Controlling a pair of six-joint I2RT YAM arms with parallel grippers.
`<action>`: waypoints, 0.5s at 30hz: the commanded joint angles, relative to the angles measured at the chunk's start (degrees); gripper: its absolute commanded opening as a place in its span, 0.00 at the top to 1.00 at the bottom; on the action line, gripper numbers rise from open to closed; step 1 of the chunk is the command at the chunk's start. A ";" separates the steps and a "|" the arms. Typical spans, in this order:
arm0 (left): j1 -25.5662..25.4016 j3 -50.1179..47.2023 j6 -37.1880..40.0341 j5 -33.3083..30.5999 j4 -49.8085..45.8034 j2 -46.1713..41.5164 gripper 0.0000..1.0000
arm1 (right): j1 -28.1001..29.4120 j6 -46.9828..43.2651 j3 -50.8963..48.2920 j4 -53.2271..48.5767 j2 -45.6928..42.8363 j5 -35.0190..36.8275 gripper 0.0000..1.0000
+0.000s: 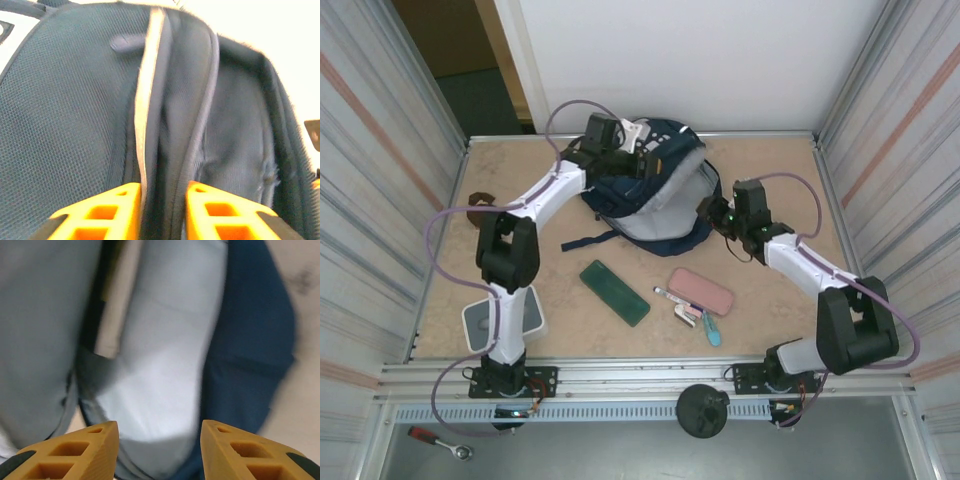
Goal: Pack the student bag
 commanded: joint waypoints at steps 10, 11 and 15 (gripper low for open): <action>2.80 -29.40 -2.10 -19.77 9.60 -20.61 0.35 | 5.76 -4.65 -1.33 -4.83 0.75 2.79 0.55; 4.27 -32.25 -4.03 -19.30 10.90 -21.87 0.35 | 6.50 -4.89 -0.54 -4.67 2.03 2.59 0.55; 10.62 -39.93 -10.24 -16.10 13.65 -23.77 0.34 | 8.17 -5.58 2.78 -5.78 7.58 3.49 0.58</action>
